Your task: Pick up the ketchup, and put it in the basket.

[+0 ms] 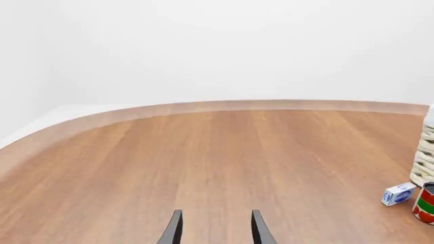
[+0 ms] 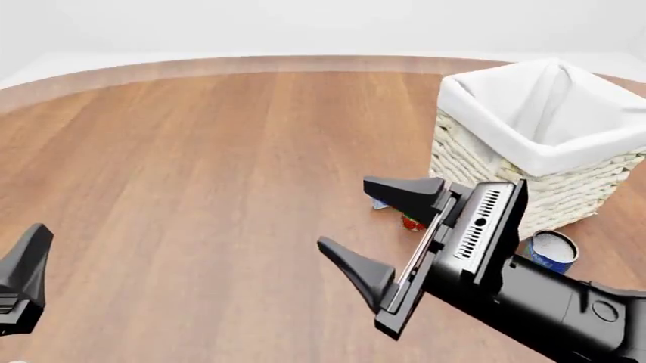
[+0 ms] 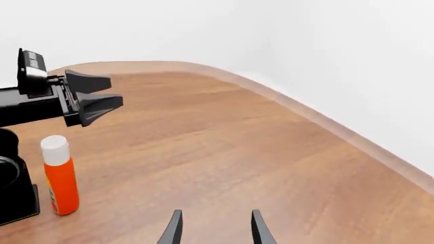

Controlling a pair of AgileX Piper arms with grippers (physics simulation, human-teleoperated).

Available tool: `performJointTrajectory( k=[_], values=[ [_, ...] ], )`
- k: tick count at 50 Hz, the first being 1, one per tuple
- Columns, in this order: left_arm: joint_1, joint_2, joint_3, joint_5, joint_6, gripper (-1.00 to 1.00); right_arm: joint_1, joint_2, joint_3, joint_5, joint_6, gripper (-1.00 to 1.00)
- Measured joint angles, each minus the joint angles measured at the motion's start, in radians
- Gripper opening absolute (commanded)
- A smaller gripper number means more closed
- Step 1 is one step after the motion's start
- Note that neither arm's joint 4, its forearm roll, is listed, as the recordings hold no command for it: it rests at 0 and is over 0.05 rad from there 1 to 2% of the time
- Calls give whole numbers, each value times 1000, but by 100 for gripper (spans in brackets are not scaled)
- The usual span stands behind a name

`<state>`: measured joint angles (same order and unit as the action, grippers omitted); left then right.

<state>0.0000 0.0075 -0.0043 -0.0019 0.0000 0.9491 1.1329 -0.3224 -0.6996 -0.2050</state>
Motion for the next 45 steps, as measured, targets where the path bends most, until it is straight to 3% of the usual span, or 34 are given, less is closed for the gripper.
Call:
performJointTrajectory(
  k=[45],
  values=[
    [0, 0, 0, 0, 0, 100, 204, 283, -220, 29, 108, 100]
  ],
)
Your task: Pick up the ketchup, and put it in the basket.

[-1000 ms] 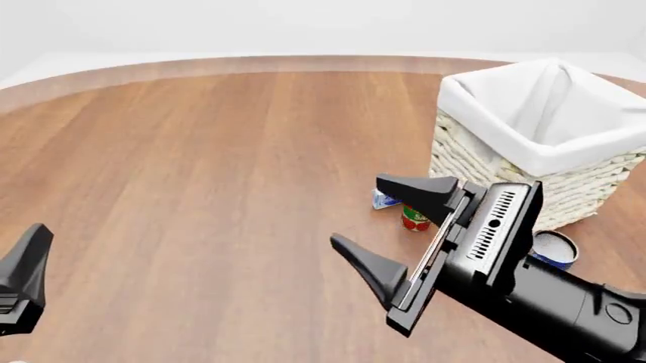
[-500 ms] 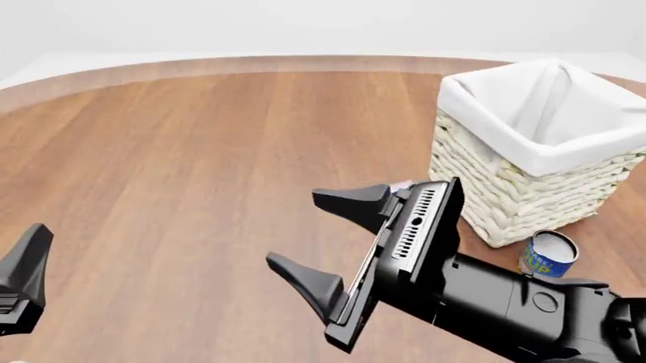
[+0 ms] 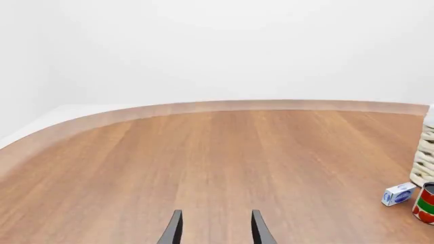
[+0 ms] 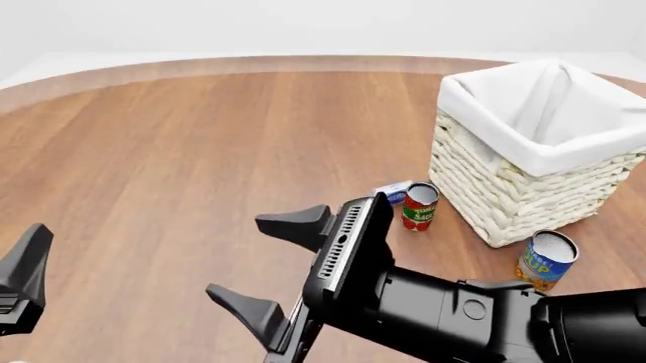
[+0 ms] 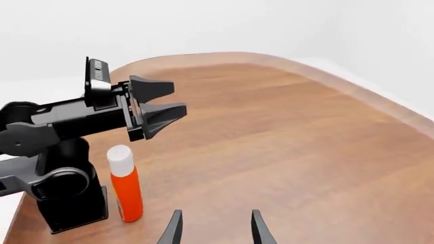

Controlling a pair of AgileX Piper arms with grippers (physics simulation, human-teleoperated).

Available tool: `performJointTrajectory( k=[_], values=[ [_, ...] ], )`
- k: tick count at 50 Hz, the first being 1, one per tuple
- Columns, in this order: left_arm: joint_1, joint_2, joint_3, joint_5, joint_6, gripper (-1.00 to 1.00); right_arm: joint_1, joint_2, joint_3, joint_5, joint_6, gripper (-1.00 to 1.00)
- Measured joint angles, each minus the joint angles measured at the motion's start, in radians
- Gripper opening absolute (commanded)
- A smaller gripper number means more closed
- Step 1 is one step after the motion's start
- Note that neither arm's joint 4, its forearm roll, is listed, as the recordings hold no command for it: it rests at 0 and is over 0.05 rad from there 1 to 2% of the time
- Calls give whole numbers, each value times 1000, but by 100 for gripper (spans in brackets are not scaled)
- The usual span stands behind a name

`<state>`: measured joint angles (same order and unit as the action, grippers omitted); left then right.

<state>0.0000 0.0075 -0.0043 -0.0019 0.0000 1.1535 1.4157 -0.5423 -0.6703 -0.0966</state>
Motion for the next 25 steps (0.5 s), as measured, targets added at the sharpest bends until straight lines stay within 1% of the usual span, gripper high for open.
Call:
performJointTrajectory(
  k=[6, 17, 25],
  values=[
    [0, 0, 0, 0, 0, 100, 28, 26, -21, -3, 27, 100],
    [0, 0, 0, 0, 0, 100, 90, 52, -50, 3, 101, 100],
    [0, 0, 0, 0, 0, 100, 129, 64, -72, 11, 142, 100]
  ],
)
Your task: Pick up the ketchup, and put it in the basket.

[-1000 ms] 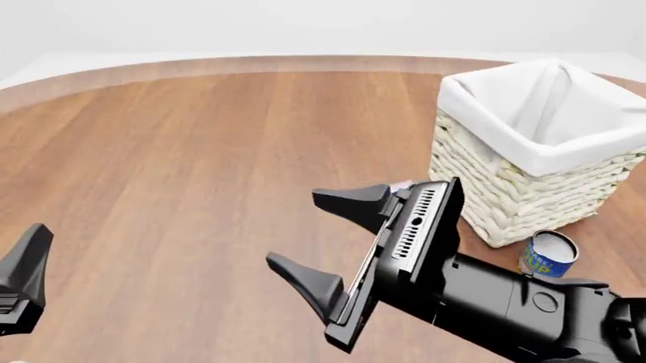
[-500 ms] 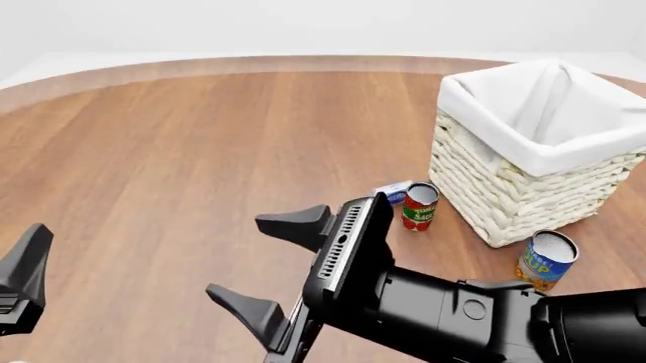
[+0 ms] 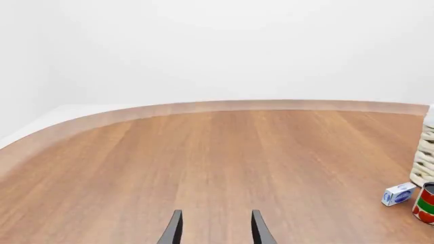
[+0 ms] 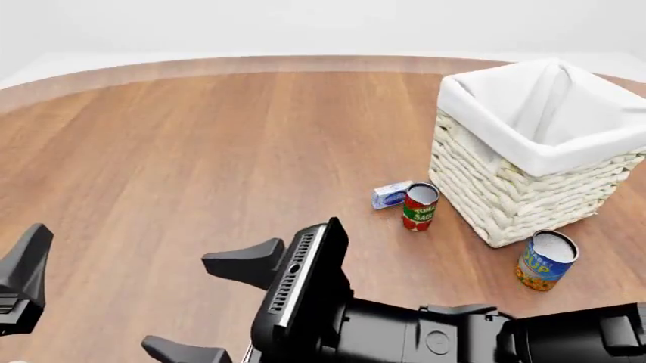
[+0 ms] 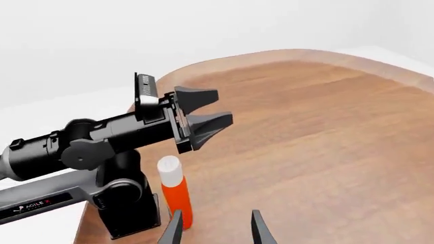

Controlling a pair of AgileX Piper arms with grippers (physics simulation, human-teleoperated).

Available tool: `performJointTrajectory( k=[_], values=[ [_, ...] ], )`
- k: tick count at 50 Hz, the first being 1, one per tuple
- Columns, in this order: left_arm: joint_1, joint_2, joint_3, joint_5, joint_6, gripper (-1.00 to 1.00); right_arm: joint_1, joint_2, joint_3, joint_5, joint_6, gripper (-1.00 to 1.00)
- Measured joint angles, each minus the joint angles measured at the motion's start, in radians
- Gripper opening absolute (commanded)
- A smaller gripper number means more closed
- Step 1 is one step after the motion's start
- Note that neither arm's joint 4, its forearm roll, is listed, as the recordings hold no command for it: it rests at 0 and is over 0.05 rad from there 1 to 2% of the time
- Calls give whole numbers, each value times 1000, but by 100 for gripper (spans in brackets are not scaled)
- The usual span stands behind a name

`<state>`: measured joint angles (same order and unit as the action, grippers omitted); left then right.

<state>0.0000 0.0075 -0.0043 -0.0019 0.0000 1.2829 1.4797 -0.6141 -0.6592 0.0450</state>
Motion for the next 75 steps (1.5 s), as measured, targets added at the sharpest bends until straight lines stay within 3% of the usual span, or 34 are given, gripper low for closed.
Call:
performJointTrajectory(
  k=[36, 75],
  values=[
    [0, 0, 0, 0, 0, 100, 79, 92, -132, 58, 97, 100],
    [0, 0, 0, 0, 0, 100, 124, 224, -275, 118, 124, 100]
  ],
)
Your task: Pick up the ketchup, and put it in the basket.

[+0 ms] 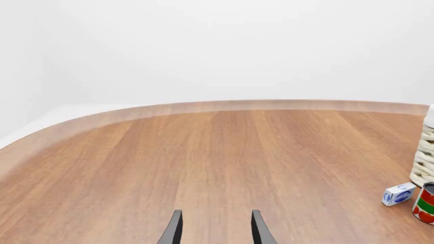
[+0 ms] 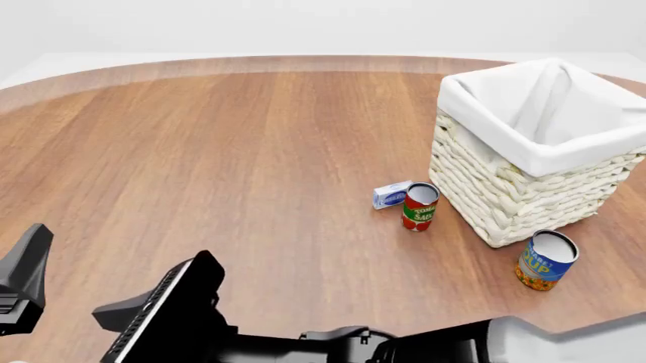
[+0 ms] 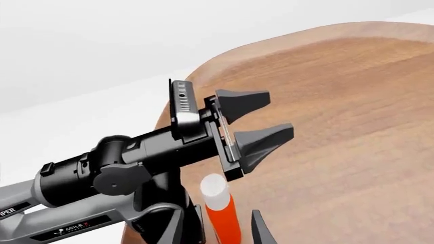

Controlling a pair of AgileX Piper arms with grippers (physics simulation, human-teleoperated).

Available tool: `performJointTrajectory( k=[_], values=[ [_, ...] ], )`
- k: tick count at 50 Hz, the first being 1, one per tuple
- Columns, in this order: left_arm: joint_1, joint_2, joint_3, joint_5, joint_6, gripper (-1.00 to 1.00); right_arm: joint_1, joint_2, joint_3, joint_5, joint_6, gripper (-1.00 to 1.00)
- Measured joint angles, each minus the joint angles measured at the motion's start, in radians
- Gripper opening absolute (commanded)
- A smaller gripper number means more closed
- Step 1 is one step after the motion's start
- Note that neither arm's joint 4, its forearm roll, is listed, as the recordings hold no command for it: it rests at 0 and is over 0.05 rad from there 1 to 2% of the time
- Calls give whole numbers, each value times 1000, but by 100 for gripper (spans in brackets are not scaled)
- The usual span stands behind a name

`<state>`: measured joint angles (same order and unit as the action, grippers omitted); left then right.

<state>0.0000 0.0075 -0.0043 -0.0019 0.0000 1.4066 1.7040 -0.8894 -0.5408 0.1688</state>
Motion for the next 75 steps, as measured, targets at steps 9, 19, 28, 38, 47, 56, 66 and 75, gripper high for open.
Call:
performJointTrajectory(
  k=[9, 19, 28, 38, 47, 56, 66, 75],
  values=[
    [0, 0, 0, 0, 0, 100, 2, 22, -21, 5, 5, 100],
    [0, 0, 0, 0, 0, 100, 4, 40, -46, 16, 8, 100],
    [0, 0, 0, 0, 0, 100, 6, 54, -68, 30, 8, 100],
    [0, 0, 0, 0, 0, 100, 9, 71, -87, 39, 12, 100],
    [0, 0, 0, 0, 0, 100, 12, 85, -95, 41, 21, 100],
    [0, 0, 0, 0, 0, 100, 19, 96, -99, 47, 30, 100],
    [0, 0, 0, 0, 0, 100, 22, 102, -101, 57, 38, 100],
    [0, 0, 0, 0, 0, 100, 16, 114, -106, 69, 45, 100]
  ],
)
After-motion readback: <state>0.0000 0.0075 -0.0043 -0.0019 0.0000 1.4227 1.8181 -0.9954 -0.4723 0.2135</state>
